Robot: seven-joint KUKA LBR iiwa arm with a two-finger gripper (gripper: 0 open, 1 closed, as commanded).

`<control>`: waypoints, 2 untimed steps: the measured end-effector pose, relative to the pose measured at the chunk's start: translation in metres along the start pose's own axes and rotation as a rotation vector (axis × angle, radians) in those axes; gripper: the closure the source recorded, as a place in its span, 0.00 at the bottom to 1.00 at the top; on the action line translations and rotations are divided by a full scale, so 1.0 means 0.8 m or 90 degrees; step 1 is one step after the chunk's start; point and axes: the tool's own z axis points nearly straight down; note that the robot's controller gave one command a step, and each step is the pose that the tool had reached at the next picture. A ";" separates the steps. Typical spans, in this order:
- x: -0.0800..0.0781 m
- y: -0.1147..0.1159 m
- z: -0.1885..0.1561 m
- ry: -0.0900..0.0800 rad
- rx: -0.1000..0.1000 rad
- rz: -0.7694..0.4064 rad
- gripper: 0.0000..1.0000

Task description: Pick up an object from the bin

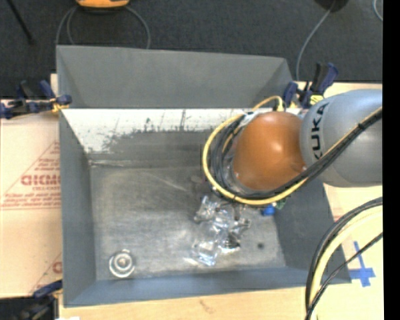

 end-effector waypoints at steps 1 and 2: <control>0.003 -0.022 -0.133 0.002 0.000 -0.027 1.00; -0.001 -0.029 -0.218 0.003 0.000 -0.036 1.00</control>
Offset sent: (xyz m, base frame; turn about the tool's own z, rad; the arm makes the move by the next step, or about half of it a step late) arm 0.0105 -0.0098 0.1027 -0.0460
